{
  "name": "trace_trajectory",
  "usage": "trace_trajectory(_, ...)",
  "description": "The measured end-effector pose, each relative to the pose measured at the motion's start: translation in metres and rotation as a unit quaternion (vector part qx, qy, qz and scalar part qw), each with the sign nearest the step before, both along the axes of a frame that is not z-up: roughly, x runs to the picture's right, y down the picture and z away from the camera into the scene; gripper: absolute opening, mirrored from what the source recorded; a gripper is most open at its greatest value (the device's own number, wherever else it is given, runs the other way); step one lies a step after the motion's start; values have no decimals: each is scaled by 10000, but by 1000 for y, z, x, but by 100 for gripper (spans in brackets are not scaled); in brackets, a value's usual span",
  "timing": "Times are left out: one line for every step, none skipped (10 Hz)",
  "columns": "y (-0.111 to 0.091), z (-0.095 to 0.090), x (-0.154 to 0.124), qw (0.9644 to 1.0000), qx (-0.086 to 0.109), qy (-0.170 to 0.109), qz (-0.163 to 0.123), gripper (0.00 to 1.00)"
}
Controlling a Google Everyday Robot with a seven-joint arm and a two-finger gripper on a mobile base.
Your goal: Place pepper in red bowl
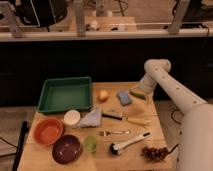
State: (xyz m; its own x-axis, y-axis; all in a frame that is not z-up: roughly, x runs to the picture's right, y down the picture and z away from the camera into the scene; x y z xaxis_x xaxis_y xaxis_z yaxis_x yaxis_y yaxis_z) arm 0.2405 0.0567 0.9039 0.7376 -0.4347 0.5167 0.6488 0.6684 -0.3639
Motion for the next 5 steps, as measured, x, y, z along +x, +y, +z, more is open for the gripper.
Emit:
trace_trajectory(-2,0,3,9997,-79,-5,218,80)
trace_trajectory(-3,0,8,9989,-153,58,431,80)
trace_trajectory(-4,0,8,9981,-190,119,566,80)
trace_trajectory(-5,0,5,9970,-224,200,709,80)
trace_trajectory(-4,0,4,9958,-268,284,829,80)
